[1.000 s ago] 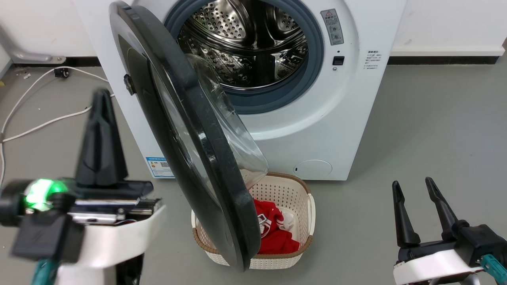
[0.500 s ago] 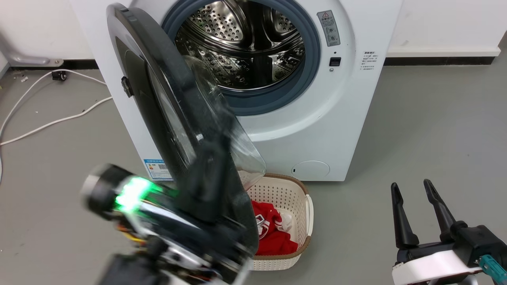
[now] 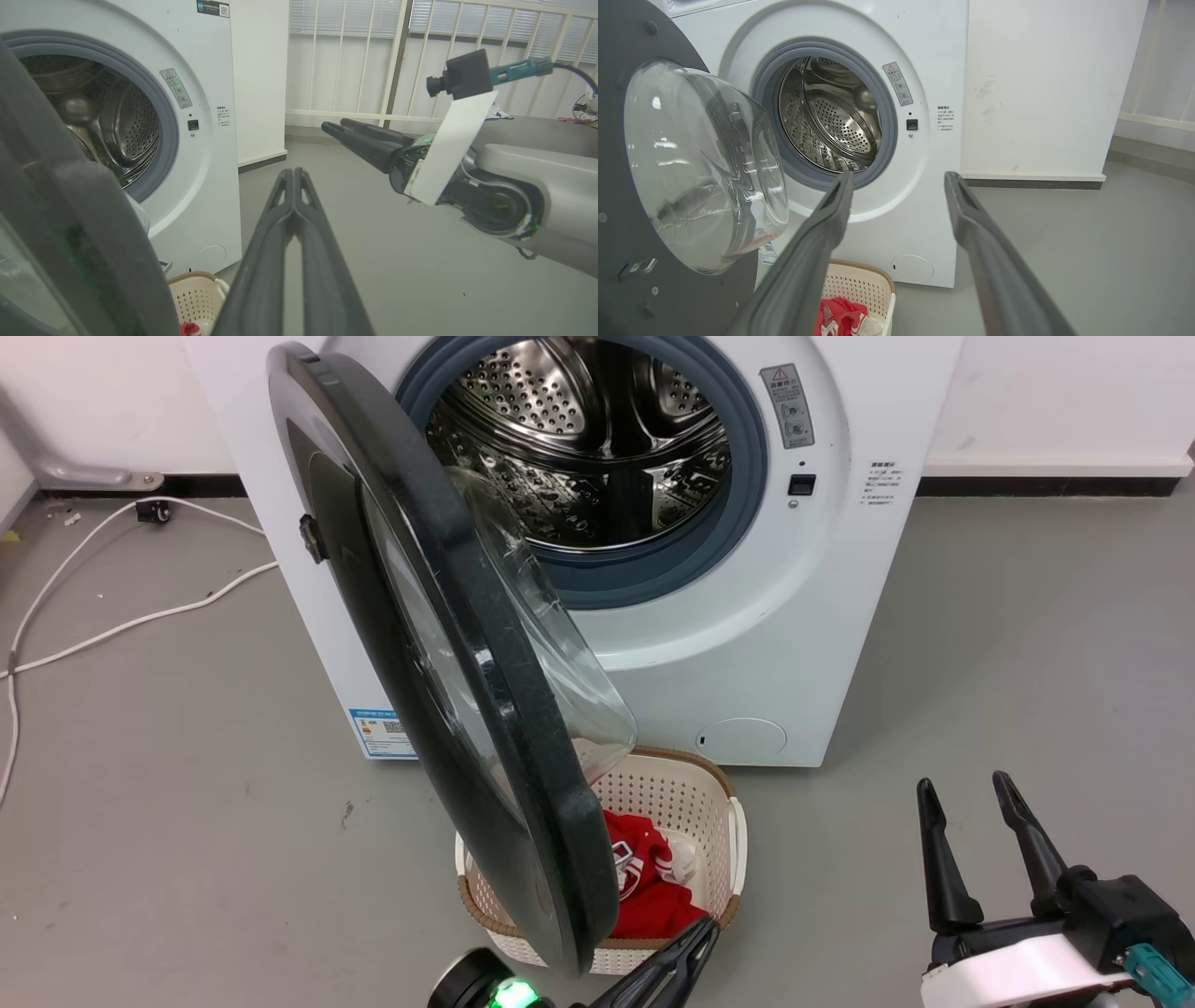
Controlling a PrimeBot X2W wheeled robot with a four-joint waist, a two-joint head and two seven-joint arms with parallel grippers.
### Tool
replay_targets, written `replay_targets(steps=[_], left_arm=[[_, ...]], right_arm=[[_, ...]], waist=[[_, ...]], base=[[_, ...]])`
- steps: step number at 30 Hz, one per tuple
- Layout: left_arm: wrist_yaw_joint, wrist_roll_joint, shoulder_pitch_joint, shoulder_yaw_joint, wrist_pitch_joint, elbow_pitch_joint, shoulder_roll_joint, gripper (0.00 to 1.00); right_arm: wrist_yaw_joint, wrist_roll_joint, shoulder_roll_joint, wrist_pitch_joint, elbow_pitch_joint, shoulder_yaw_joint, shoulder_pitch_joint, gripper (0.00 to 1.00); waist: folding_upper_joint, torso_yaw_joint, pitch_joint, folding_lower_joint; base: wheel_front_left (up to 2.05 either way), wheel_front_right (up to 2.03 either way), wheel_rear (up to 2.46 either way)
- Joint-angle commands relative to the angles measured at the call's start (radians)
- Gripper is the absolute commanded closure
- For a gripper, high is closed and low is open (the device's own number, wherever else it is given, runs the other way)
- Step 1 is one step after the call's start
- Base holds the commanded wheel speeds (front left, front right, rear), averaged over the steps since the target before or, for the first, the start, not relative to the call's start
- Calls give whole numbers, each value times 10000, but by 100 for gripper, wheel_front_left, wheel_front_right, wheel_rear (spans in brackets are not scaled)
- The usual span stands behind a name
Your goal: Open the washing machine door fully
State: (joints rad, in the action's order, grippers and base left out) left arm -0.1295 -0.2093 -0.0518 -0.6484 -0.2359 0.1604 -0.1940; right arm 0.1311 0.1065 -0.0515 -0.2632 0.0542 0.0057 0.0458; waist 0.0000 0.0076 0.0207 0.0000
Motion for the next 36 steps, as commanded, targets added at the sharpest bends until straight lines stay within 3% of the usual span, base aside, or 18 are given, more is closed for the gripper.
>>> replay_targets(steps=[1, 8, 19, 36], left_arm=[[18, 2, -110, -28, 17, -332, -96, 100], [421, 149, 472, 303, -163, -1330, 230, 100], [408, 41, 1736, 620, -305, -2598, 901, 100], [1209, 307, 1464, 1718, -285, -2738, 1203, 100]], right_arm=[[-5, 87, 25, -19, 21, -2, 46, 0], [-5, 157, 25, -19, 85, 44, -89, 0], [-5, 308, 23, -19, 183, 232, -190, 0], [-5, 603, 23, -19, 387, 283, -186, 0]], waist=[[0, 53, -24, 0], [0, 133, -83, 0], [0, -122, -149, 0], [0, -183, -223, 0]], base=[[0, 0, 0], [0, 0, 0], [0, 0, 0], [0, 0, 0]])
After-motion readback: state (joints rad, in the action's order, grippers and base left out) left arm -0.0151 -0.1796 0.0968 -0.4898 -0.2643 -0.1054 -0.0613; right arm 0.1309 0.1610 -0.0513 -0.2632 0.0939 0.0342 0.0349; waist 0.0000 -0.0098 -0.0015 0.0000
